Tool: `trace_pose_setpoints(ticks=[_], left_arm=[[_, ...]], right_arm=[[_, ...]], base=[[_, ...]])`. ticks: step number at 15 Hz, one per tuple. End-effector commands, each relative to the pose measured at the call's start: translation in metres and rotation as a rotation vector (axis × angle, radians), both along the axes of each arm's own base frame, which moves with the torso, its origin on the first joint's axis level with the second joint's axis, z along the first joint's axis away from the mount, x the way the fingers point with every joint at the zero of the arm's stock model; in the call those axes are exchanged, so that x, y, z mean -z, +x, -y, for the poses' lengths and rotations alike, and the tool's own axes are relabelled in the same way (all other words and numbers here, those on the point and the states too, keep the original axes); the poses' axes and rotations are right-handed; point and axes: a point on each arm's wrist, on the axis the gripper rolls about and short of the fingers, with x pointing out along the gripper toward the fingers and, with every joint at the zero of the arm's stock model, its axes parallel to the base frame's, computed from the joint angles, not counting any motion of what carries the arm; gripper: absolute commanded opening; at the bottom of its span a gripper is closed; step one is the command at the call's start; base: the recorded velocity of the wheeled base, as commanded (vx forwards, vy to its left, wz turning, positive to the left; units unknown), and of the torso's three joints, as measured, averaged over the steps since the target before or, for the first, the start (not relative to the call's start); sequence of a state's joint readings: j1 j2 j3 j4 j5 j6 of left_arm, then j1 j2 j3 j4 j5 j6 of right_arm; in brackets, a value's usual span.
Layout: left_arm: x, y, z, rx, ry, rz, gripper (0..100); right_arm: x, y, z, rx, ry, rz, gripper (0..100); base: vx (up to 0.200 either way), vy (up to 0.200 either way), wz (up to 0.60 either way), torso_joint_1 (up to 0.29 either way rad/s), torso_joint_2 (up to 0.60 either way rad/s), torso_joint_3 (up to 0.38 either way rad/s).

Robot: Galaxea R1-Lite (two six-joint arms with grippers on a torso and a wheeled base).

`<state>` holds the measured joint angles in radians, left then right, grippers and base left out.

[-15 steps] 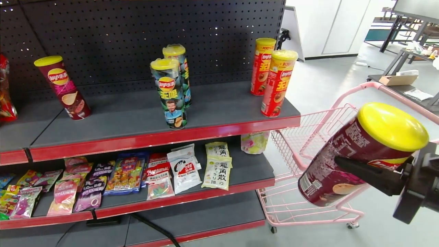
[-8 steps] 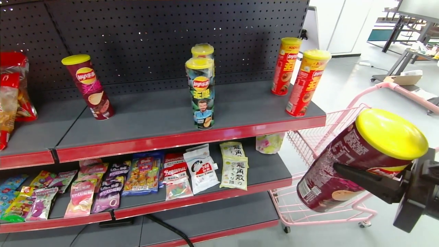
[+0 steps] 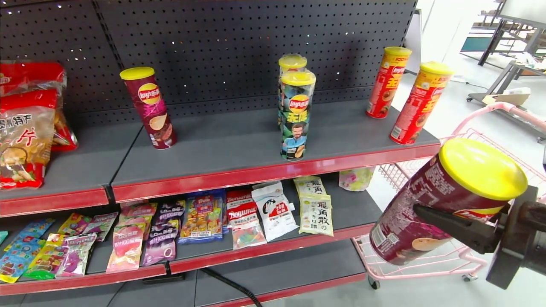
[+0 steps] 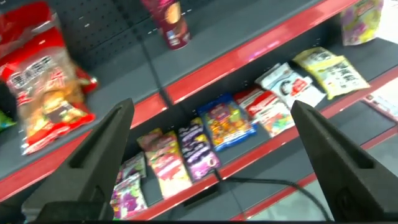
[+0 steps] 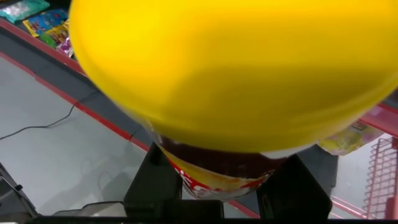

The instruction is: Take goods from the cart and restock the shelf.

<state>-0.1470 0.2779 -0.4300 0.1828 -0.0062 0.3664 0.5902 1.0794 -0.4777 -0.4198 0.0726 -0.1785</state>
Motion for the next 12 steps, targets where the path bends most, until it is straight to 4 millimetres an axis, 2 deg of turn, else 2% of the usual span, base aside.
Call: trace_pose_setpoints(ticks=[1,5,10,12], left_arm=[[0.0002,0.0006,0.0001,0.0,0.001,-0.005,100],[0.0008,0.0014,0.0003,0.008,0.001,-0.009,100],[0.0028,0.0021,0.0004,0.009,0.002,-0.017,100],[0.0041,0.0022,0.0005,0.009,0.003,-0.02,100]], right_arm=[[-0.0005,0.0014,0.0004,0.008,-0.001,0.0,0],[0.0005,0.0029,0.0003,0.018,-0.006,-0.006,0],[0.002,0.005,-0.0006,0.023,-0.012,-0.013,0],[0.0022,0.0066,-0.0001,0.041,-0.016,-0.014,0]], base=[[0.0,0.2,0.0,-0.002,0.0,0.002],[0.0,0.2,0.0,0.005,0.0,-0.001],[0.0,0.0,0.0,0.0,0.0,0.0],[0.0,0.0,0.6,0.0,0.0,0.0]])
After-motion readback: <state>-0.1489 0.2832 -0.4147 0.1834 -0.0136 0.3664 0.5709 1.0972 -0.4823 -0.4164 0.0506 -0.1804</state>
